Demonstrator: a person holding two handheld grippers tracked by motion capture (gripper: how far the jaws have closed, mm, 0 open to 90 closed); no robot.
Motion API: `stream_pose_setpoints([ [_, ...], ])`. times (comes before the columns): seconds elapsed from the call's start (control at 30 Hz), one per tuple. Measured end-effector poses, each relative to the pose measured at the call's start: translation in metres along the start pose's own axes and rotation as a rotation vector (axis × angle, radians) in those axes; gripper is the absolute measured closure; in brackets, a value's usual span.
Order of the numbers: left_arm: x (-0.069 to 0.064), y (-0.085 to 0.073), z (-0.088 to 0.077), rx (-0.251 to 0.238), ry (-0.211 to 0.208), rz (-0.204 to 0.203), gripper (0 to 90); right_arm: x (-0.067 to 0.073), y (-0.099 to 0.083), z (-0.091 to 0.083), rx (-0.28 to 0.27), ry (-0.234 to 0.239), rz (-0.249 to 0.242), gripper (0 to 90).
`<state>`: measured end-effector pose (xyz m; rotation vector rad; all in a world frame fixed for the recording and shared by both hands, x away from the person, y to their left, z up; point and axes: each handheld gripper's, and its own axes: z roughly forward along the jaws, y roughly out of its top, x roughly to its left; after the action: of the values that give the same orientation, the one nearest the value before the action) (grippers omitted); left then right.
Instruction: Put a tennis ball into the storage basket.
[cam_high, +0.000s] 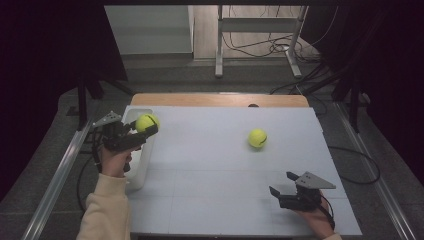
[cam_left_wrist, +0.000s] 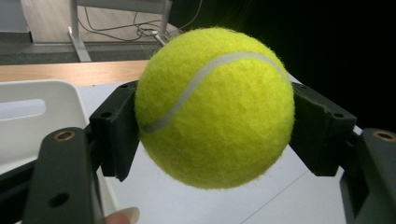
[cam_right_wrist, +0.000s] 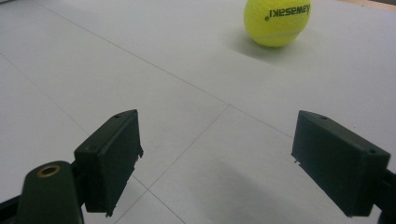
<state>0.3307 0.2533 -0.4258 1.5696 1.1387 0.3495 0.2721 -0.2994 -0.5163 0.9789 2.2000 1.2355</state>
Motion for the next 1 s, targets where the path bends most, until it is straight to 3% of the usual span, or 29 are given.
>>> stream_pose_setpoints([
  [0.73, 0.018, 0.002, -0.009, -0.012, 0.1, -0.01, 26.2, -0.001, 0.0, 0.0, -0.003, 0.005, 0.001, 16.0],
  [1.0, 0.03, 0.005, -0.009, 0.023, 0.152, -0.008, 26.2, -0.001, 0.0, 0.0, -0.006, 0.005, 0.003, 16.0],
])
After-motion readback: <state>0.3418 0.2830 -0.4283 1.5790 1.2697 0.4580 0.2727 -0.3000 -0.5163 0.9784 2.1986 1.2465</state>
